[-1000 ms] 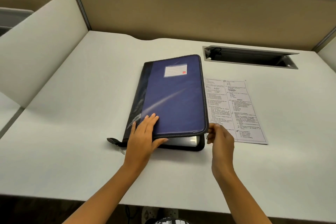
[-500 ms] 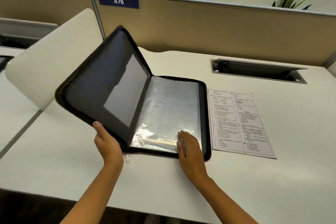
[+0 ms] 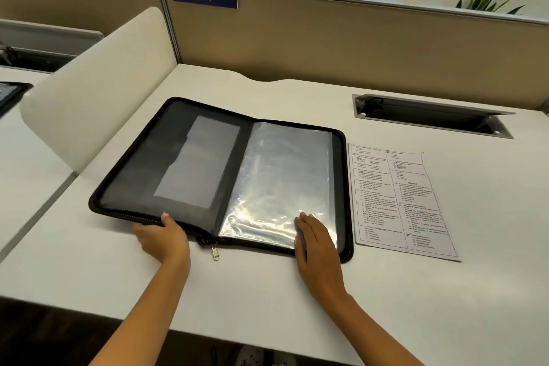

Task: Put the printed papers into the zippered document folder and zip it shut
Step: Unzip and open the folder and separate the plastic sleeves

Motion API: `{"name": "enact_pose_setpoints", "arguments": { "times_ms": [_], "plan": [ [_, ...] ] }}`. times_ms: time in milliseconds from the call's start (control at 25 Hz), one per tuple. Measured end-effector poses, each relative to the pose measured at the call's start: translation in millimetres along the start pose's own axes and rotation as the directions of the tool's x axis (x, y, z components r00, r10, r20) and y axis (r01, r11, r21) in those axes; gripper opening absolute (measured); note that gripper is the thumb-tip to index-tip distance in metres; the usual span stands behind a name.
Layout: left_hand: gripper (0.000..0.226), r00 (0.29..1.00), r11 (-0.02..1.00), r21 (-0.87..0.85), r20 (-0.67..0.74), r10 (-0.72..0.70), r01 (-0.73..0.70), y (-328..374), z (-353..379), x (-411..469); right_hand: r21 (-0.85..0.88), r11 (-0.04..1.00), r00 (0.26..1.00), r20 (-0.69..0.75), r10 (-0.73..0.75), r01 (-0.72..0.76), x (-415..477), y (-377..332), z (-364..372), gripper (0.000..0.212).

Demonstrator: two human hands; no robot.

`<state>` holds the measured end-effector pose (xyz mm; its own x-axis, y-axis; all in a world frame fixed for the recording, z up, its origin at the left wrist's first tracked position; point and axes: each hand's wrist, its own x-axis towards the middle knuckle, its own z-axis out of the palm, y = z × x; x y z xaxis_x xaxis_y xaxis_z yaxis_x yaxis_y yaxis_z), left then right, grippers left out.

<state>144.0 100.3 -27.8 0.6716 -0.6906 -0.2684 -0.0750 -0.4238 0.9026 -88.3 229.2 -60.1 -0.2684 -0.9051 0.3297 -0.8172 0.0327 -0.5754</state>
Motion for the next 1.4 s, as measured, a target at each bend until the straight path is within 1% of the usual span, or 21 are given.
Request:
{"name": "enact_pose_setpoints", "arguments": {
  "times_ms": [80,120,200,280,360,440,520,600,640,720,760,800,960,1040,1120,1200,1240,1280,1320,1360,1400],
  "plan": [
    [0.063,0.993,0.993,0.043,-0.042,0.111,-0.109,-6.3,2.3,3.9,-0.001,1.000,1.000,-0.004,0.006,-0.006,-0.1,0.4,0.5,0.039],
    [0.070,0.986,0.984,0.091,-0.053,0.157,-0.152,-10.7,1.9,4.4,-0.001,1.000,1.000,-0.006,0.010,-0.010,-0.2,1.0,1.4,0.039],
    [0.079,0.962,0.938,0.245,-0.057,0.266,-0.245,-20.0,-0.5,5.6,0.003,1.000,1.000,-0.016,0.010,-0.010,-0.3,0.5,2.6,0.039],
    [0.072,0.918,0.846,0.385,0.010,0.395,-0.368,-24.1,-4.6,8.0,-0.015,1.000,1.000,-0.018,-0.006,0.005,2.4,-1.4,1.0,0.037],
    [0.059,0.857,0.745,0.454,0.093,0.507,-0.489,-22.5,-7.0,10.0,-0.028,1.000,0.999,-0.036,0.010,-0.011,14.2,-4.2,-5.4,0.027],
    [0.051,0.751,0.606,0.485,0.186,0.633,-0.631,-19.6,-5.3,6.8,0.024,0.995,0.993,-0.059,0.102,-0.100,35.3,-4.9,-13.5,0.021],
    [0.048,0.626,0.469,0.444,0.336,0.704,-0.764,-16.8,1.6,-4.1,0.053,0.985,0.985,-0.045,0.167,-0.165,63.7,-0.1,-19.8,0.025],
    [0.050,0.520,0.427,0.298,0.521,0.677,-0.854,-13.9,13.5,-17.9,0.032,0.980,0.980,0.022,0.197,-0.197,96.5,10.7,-23.1,0.035],
    [0.054,0.457,0.397,0.241,0.602,0.655,-0.886,-13.0,20.7,-23.5,0.006,0.979,0.977,0.059,0.205,-0.205,114.2,17.0,-24.4,0.041],
    [0.066,0.331,0.279,0.194,0.702,0.631,-0.941,-13.7,36.1,-29.6,-0.074,0.976,0.970,0.122,0.211,-0.203,149.7,30.8,-26.0,0.051],
    [0.070,0.292,0.228,0.190,0.734,0.613,-0.955,-14.6,43.3,-30.2,-0.117,0.973,0.964,0.155,0.217,-0.201,167.1,38.2,-26.2,0.054],
    [0.073,0.275,0.194,0.197,0.756,0.594,-0.961,-15.8,48.8,-30.0,-0.163,0.967,0.954,0.196,0.229,-0.198,182.5,44.9,-26.5,0.057],
    [0.074,0.253,0.087,0.247,0.790,0.559,-0.965,-23.9,54.8,-27.1,-0.354,0.920,0.889,0.350,0.294,-0.165,222.4,68.9,-26.7,0.068],
    [0.075,0.255,0.070,0.260,0.799,0.544,-0.963,-26.7,54.7,-26.6,-0.394,0.906,0.869,0.380,0.316,-0.157,230.4,76.7,-28.0,0.069],
    [0.075,0.266,0.077,0.268,0.803,0.534,-0.960,-27.1,54.6,-25.8,-0.383,0.913,0.881,0.372,0.294,-0.143,232.3,76.8,-27.9,0.068],
    [0.075,0.269,0.078,0.270,0.805,0.528,-0.960,-27.6,54.1,-25.1,-0.311,0.947,0.932,0.315,0.179,-0.077,232.0,74.0,-26.6,0.064],
    [0.075,0.269,0.077,0.271,0.806,0.527,-0.960,-28.6,53.7,-24.6,-0.250,0.967,0.954,0.277,0.115,-0.044,230.2,70.6,-26.4,0.058],
    [0.074,0.269,0.077,0.270,0.807,0.525,-0.960,-29.2,53.8,-24.2,-0.167,0.984,0.967,0.236,0.094,-0.055,228.2,67.4,-26.1,0.053],
    [0.074,0.268,0.078,0.268,0.808,0.524,-0.960,-29.6,54.5,-24.3,-0.055,0.991,0.972,0.198,0.128,-0.119,224.9,62.5,-27.2,0.048],
    [0.074,0.268,0.083,0.265,0.809,0.523,-0.961,-29.6,55.1,-24.4,0.087,0.970,0.962,0.176,0.208,-0.226,220.1,56.9,-28.5,0.045],
    [0.074,0.269,0.091,0.261,0.805,0.528,-0.961,-30.0,56.0,-24.2,0.259,0.903,0.936,0.180,0.304,-0.343,213.1,50.0,-29.9,0.042]
  ]
}}
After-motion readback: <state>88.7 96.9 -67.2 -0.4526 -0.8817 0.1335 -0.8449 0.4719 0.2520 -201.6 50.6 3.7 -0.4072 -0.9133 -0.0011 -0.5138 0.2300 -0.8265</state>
